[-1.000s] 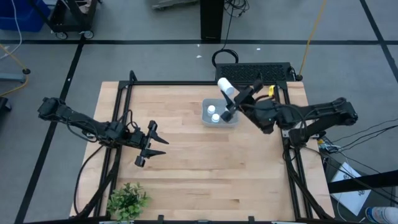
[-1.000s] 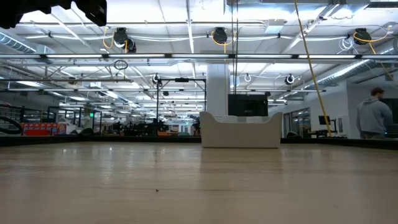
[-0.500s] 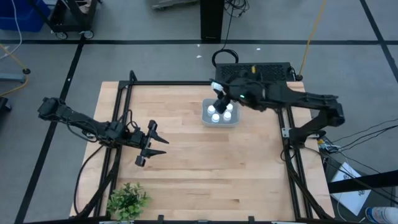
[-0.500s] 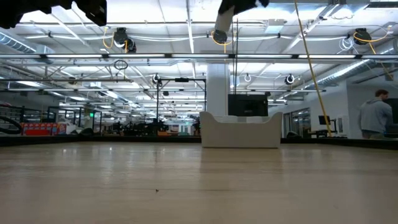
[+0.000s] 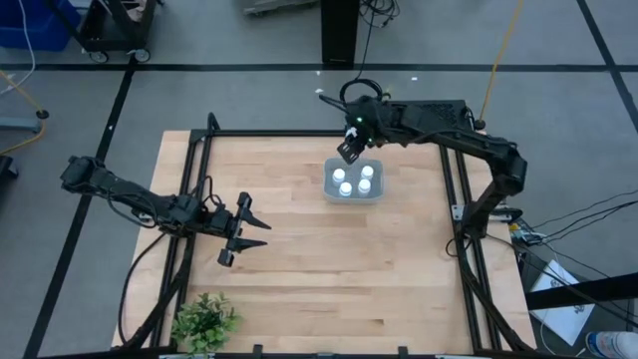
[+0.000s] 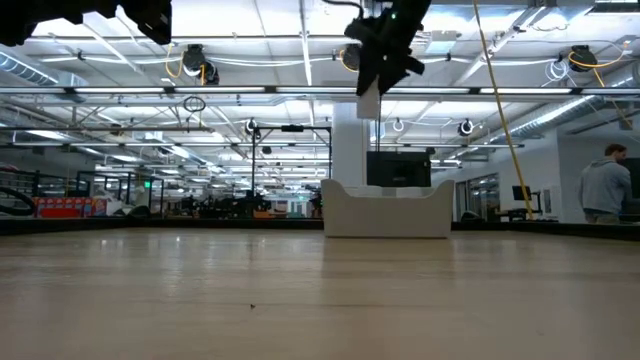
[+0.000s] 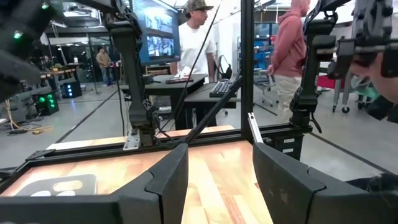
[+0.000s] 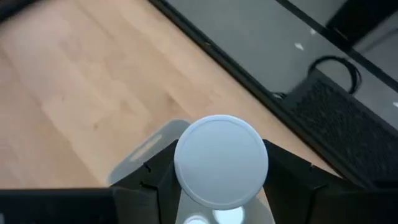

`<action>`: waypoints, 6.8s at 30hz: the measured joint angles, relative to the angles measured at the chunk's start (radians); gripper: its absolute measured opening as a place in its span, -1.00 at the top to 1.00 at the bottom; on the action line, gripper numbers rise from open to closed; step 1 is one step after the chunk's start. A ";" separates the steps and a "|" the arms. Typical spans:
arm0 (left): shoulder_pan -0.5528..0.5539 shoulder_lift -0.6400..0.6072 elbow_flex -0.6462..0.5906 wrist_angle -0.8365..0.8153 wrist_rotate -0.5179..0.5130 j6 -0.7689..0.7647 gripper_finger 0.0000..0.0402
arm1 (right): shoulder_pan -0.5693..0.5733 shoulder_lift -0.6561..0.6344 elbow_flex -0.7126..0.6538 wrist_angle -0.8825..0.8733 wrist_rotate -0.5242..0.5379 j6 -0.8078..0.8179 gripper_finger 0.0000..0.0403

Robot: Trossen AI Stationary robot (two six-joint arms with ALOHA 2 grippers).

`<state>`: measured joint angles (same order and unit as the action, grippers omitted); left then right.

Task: Pick and place pill bottles into a basket
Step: Put the white medicine bottle into the gray bin, then return to Home Position

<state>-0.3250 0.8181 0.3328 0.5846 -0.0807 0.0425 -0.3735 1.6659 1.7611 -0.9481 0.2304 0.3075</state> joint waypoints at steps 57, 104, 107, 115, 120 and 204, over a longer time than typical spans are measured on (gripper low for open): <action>0.001 0.000 0.000 -0.012 -0.001 -0.029 0.07 | -0.057 0.009 -0.566 0.474 -0.243 0.059 0.14; 0.001 0.000 0.000 -0.006 -0.001 -0.018 0.07 | -0.066 0.027 -0.735 0.678 -0.257 0.054 0.14; 0.001 0.000 0.000 -0.006 -0.005 -0.018 0.07 | -0.066 0.027 -0.745 0.693 -0.257 0.051 0.14; 0.001 0.000 0.000 -0.005 -0.008 -0.017 0.07 | -0.066 0.028 -0.746 0.690 -0.262 0.030 0.09; 0.001 0.000 0.000 -0.006 -0.011 -0.014 0.07 | -0.066 0.028 -0.746 0.690 -0.262 0.024 0.01; -0.037 0.080 -0.212 0.128 -0.016 0.001 0.07 | 0.670 -0.572 -1.218 1.149 -0.075 -0.112 -0.12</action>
<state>-0.3622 0.8978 0.1213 0.7131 -0.0967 0.0440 0.2967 1.0941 0.5427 0.2007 0.1559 0.1954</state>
